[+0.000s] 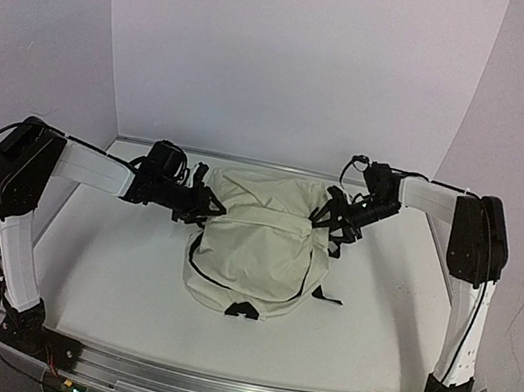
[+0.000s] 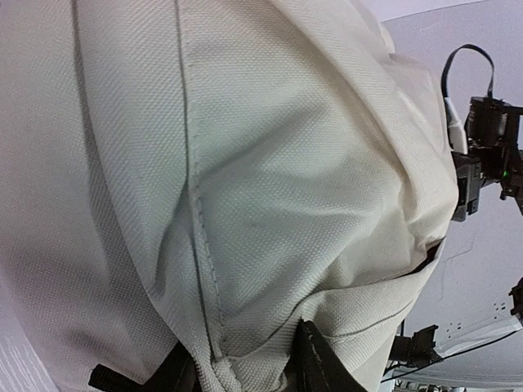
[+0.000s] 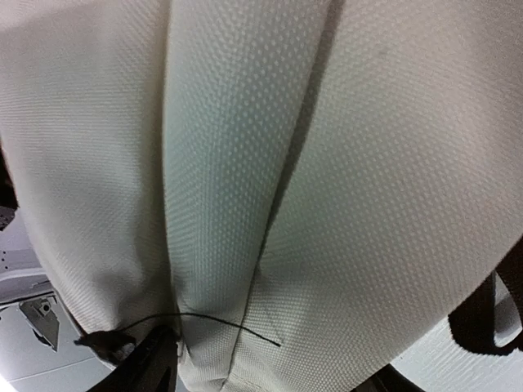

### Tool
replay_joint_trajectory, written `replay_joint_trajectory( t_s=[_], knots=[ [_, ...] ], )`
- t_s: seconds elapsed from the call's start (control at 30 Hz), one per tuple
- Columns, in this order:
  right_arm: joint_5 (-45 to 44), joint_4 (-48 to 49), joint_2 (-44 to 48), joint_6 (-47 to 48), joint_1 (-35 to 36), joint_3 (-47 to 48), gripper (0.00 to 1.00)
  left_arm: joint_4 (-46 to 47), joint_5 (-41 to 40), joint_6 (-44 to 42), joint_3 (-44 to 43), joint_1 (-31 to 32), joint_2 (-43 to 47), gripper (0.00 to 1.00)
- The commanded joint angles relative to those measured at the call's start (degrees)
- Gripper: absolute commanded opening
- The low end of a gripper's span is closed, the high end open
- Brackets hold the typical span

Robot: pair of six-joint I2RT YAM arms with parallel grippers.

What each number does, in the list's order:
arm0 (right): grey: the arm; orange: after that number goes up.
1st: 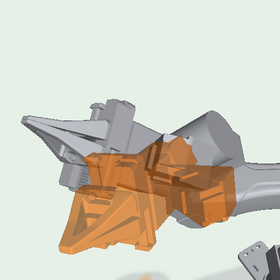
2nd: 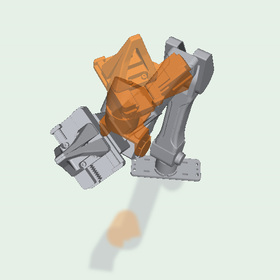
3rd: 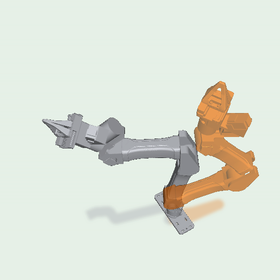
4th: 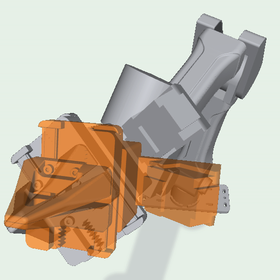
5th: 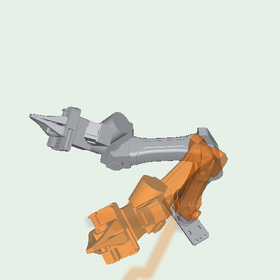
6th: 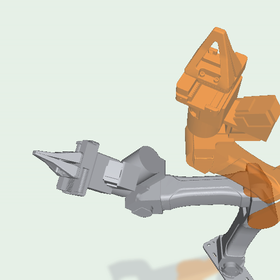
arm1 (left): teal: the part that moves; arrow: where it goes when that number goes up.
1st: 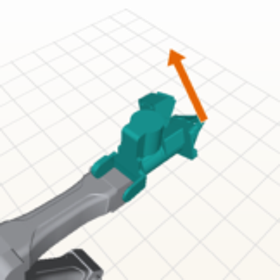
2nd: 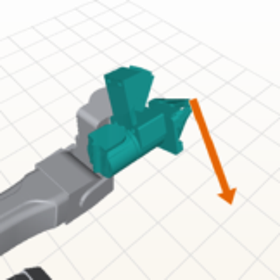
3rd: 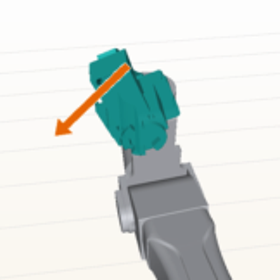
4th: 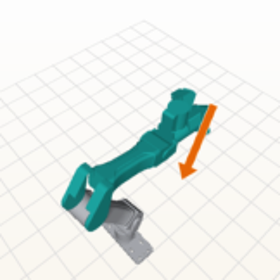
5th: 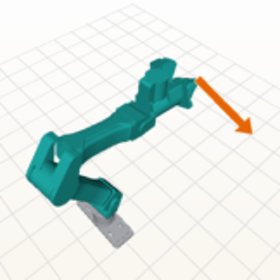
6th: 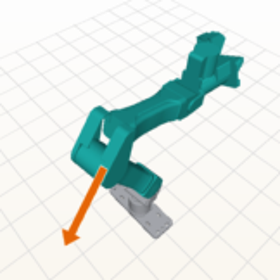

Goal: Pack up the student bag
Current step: Adjust the student bag at the center of the board.

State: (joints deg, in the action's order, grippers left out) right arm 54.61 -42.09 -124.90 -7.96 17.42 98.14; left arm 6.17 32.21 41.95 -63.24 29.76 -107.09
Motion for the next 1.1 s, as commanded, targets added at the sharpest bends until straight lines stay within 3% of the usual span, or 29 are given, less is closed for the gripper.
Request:
replay_joint_trajectory(
  t_s=[0.0,0.17,0.33,0.6,0.7,0.9,1.07],
  knots=[
    [8.5,4.8,2.9,-1.8,2.2,10.5,0.63,-3.0,2.5,-0.4,-0.6,2.9,1.3,0.33],
    [3.6,4.8,3.3,-1.4,2.8,9.6,0.64,-8.5,-3.3,-2.0,-0.7,1.2,6.1,0.36],
    [-3.9,4.6,7.4,2.9,2.3,0.8,0.77,-8.7,-4.6,0.6,4.7,-3.6,9.2,0.64],
    [-13.9,4.6,14.5,4.6,1.4,-7.4,0.96,-13.9,-10.1,1.3,8.9,-4.3,14.5,0.85],
    [-12.6,4.6,14.1,5.1,1.5,-11.0,0.97,-12.9,-8.9,2.4,10.2,-4.7,12.0,0.86],
    [-6.6,4.8,10.2,5.9,1.6,-15.2,0.90,-2.0,-2.1,3.6,11.2,-4.4,5.8,0.87],
    [-6.1,5.2,5.7,5.7,1.6,-12.9,0.86,-0.2,-0.4,2.7,8.2,-4.3,1.6,0.83]
  ],
)
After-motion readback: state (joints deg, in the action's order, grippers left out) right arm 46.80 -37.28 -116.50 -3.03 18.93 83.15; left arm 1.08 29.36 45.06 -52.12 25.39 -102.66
